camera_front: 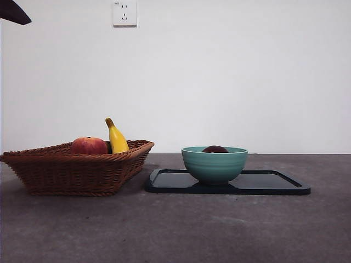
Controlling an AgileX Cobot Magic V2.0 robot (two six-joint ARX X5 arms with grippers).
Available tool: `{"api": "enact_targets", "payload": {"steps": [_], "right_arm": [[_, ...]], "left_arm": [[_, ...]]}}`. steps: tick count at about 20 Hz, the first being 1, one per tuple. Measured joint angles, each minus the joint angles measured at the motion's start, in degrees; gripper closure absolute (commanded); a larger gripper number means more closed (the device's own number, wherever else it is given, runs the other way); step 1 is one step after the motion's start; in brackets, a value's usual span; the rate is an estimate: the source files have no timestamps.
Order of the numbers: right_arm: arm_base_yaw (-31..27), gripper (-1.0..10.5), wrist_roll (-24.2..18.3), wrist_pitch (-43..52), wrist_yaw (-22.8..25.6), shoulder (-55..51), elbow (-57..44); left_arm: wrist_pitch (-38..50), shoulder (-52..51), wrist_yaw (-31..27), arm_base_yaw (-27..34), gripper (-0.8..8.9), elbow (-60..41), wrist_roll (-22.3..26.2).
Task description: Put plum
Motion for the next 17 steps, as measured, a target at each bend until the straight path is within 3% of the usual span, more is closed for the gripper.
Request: {"api": "enact_targets", "payload": {"steps": [17], "right_arm": [[0.00,6.8,0.00,-0.11,-0.07,-0.04,0.00]], "left_arm": [[0.59,0.00,0.00,0.00,4.42,0.00,-0.11]]}}
